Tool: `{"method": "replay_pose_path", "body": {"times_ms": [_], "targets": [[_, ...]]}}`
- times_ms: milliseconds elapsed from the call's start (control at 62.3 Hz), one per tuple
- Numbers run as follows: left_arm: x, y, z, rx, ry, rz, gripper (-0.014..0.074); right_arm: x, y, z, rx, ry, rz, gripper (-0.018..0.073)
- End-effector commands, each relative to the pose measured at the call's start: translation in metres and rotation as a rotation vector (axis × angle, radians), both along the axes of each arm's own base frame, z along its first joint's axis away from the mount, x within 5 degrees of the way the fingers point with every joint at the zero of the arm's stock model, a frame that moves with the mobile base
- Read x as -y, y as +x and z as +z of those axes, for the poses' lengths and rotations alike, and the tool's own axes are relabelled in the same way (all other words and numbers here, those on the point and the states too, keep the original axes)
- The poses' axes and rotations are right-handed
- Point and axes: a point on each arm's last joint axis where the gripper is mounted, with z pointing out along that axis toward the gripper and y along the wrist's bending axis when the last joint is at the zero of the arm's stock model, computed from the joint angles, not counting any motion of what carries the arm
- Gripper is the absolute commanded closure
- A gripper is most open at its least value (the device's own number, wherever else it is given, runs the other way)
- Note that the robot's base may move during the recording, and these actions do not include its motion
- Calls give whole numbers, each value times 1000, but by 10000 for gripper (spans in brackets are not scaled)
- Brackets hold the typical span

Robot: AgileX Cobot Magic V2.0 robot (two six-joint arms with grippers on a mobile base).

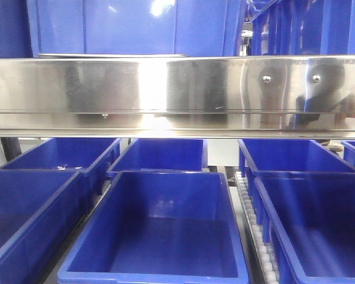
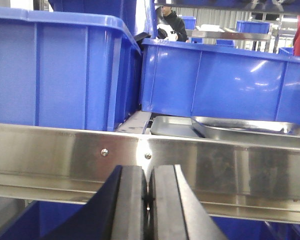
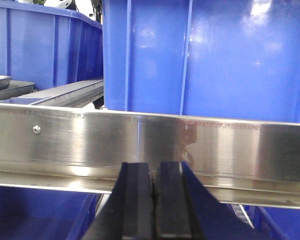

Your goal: Stack silver trays without gaps

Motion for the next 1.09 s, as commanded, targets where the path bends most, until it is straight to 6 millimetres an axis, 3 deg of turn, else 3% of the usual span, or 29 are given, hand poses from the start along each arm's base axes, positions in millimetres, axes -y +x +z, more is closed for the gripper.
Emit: {"method": "replay_pose_path", "body": {"times_ms": [0, 273, 1076], "targets": [[1, -1, 1, 12, 3, -15, 592, 0, 0, 2, 17, -7, 1, 638], [7, -1, 1, 13, 35, -130, 592, 0, 0, 2, 17, -7, 1, 638], [2, -1, 1, 10, -13, -45, 592, 0, 0, 2, 17, -7, 1, 638]]}}
